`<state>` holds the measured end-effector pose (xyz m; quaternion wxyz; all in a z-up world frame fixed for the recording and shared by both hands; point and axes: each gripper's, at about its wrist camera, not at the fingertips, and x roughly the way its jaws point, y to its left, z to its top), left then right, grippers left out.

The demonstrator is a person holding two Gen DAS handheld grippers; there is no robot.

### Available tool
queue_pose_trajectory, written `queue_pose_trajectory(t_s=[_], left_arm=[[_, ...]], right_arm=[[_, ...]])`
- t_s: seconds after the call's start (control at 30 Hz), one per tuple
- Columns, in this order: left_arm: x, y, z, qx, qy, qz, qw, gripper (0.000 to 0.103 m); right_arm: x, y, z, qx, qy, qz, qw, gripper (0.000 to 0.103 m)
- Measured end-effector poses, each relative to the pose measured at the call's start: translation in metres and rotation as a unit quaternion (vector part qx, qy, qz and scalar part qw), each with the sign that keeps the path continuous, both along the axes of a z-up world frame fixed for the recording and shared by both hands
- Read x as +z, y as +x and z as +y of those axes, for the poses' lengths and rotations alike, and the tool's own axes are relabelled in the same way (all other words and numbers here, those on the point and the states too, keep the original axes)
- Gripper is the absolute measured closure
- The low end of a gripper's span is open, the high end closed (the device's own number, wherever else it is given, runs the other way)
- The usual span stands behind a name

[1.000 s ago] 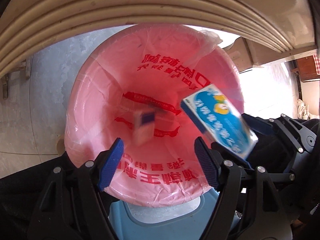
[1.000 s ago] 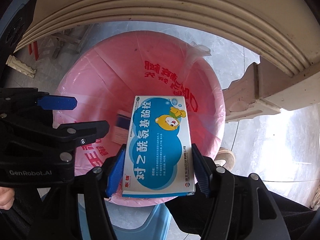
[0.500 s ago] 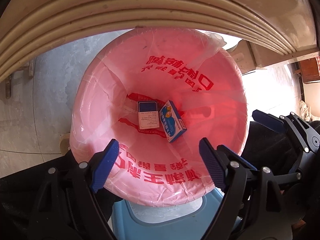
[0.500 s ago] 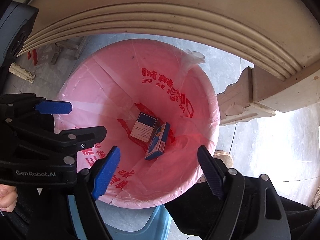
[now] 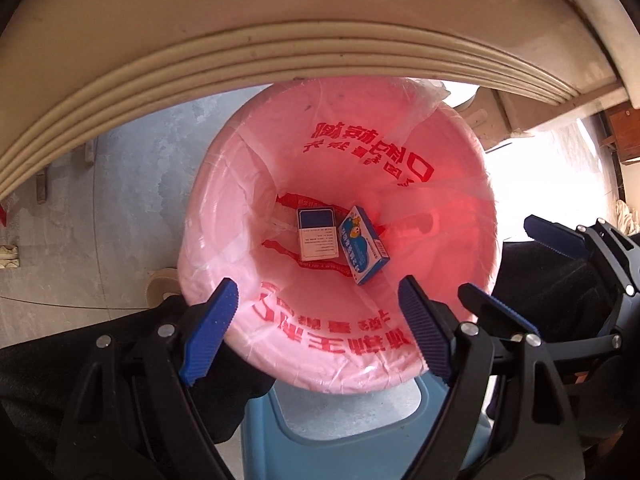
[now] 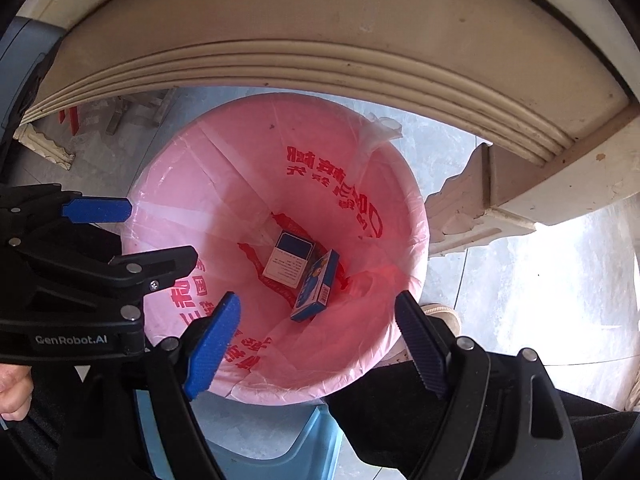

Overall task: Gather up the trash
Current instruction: 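Raise both tools back over the table toward the remaining items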

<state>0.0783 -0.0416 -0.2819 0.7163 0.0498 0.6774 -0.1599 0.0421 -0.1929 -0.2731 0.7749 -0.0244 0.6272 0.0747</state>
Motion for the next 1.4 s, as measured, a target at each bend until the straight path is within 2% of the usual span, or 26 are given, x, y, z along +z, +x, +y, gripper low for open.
queue_pose_trajectory(t_s=[0.13, 0.2, 0.3, 0.4, 0.5, 0.6, 0.7, 0.83, 0.93, 1.07, 1.4], left_arm=[[0.037, -0.015, 0.007, -0.006, 0.013, -0.029, 0.9995, 0.023], [0.063, -0.022, 0.013, -0.003, 0.008, -0.045, 0.999, 0.023], [0.107, -0.03, 0.027, 0.008, -0.003, -0.065, 0.9978, 0.023], [0.155, -0.029, 0.039, 0.012, -0.002, -0.096, 0.9953, 0.022], [0.207, -0.02, 0.05, 0.007, 0.006, -0.125, 0.9922, 0.016], [0.259, -0.008, 0.064, 0.001, -0.004, -0.161, 0.987, 0.016], [0.305, 0.008, 0.073, 0.003, 0.012, -0.194, 0.981, 0.013], [0.351, 0.032, 0.079, -0.01, 0.015, -0.2, 0.9795, 0.012], [0.369, 0.047, 0.082, -0.014, 0.028, -0.203, 0.9787, 0.012], [0.378, 0.072, 0.09, -0.013, 0.032, -0.182, 0.9827, 0.012], [0.375, 0.117, 0.099, -0.021, 0.05, -0.162, 0.9853, 0.012]], right_arm=[[0.033, -0.019, -0.002, 0.002, 0.016, -0.024, 1.0, 0.025], [0.056, -0.029, -0.004, 0.003, 0.025, -0.043, 0.999, 0.025], [0.098, -0.039, -0.011, 0.002, 0.042, -0.078, 0.996, 0.025], [0.147, -0.041, -0.016, 0.004, 0.05, -0.12, 0.991, 0.02], [0.199, -0.039, -0.018, 0.017, 0.048, -0.167, 0.985, 0.012], [0.248, -0.032, -0.018, 0.034, 0.051, -0.207, 0.976, 0.01], [0.291, -0.019, -0.018, 0.052, 0.057, -0.235, 0.969, 0.01], [0.345, 0.0, -0.019, 0.079, 0.068, -0.264, 0.959, 0.009], [0.374, 0.021, -0.02, 0.09, 0.076, -0.267, 0.956, 0.008], [0.395, 0.049, -0.026, 0.088, 0.064, -0.276, 0.955, 0.008], [0.403, 0.102, -0.04, 0.086, 0.073, -0.263, 0.958, 0.008]])
